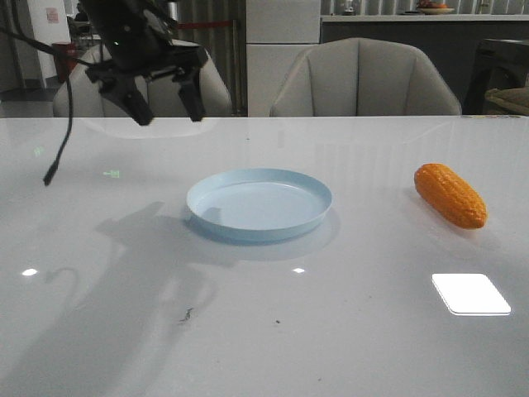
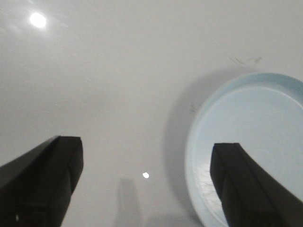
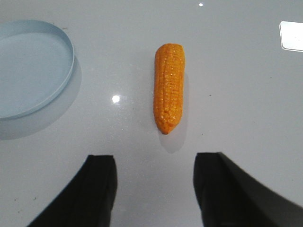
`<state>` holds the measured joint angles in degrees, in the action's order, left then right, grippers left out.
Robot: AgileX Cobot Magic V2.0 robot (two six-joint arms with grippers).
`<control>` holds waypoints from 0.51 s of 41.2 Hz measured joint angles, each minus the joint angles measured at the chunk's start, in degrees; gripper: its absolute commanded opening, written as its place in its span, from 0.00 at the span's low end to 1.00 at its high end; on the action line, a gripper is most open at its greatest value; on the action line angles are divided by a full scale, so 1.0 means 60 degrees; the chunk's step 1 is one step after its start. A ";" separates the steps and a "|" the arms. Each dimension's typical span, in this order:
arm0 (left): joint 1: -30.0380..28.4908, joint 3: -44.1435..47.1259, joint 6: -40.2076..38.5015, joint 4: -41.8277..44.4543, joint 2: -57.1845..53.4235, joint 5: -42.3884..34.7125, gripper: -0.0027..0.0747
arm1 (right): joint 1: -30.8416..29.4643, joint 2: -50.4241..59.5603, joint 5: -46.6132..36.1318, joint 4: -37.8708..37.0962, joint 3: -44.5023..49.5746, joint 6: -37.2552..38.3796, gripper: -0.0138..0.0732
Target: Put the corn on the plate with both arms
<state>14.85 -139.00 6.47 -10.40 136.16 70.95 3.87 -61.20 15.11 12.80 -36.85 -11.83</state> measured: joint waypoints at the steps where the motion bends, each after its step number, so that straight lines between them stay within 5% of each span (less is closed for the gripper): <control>1: -0.0057 -0.0144 0.0000 0.0103 -0.0063 0.0041 0.81 | 0.0000 -0.0049 0.0080 0.0000 -0.0125 0.0000 0.70; 21: -0.0678 -0.1033 0.0000 0.1492 -0.2601 -0.0518 0.81 | -0.0376 -0.2876 0.2139 0.0000 -0.3649 0.0146 0.70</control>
<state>10.79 -145.19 6.47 -1.45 120.55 67.84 1.61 -78.46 27.95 12.80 -58.75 -10.96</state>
